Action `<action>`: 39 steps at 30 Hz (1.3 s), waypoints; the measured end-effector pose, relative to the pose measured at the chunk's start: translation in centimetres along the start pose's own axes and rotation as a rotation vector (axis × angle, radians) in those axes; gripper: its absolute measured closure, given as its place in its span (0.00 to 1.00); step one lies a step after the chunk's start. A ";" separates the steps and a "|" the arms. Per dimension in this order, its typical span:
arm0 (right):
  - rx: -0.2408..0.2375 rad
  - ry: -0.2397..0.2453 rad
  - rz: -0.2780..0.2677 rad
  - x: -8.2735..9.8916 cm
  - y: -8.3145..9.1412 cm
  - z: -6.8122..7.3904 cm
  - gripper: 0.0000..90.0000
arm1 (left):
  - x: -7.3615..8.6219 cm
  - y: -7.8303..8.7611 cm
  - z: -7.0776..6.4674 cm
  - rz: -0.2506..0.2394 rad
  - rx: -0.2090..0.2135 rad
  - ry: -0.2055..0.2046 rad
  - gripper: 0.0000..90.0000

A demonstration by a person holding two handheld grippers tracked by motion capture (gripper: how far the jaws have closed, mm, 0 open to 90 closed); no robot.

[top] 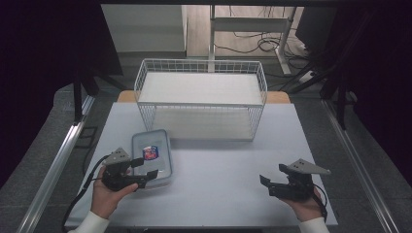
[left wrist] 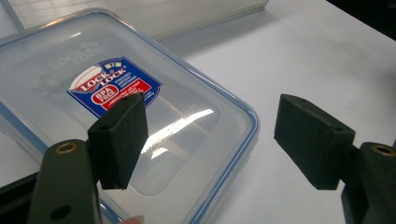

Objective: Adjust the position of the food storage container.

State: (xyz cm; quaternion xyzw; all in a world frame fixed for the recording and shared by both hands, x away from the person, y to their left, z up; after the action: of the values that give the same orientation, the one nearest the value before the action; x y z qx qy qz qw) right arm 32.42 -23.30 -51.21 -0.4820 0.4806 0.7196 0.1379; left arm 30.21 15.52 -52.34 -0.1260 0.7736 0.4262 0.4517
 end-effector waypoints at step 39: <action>-0.002 0.045 0.038 0.6 -1.0 0.2 0.22 | -0.5 2.5 1.3 0.023 -0.072 -0.033 0.28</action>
State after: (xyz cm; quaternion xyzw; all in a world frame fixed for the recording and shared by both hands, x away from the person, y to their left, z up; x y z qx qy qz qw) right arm 32.67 -22.85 -52.26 -0.4889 0.4919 0.7115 0.1131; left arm 29.78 17.97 -50.83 -0.1261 0.7516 0.4609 0.4547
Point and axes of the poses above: each handheld gripper's, and its own axes: y roughly backward along the jaws, x roughly out of its underside, z roughly to its left, the point moved 10 cm from there along -y, roughly forward along the jaws, and after that the axes turned 1 degree about -z, right-handed, at the moved point
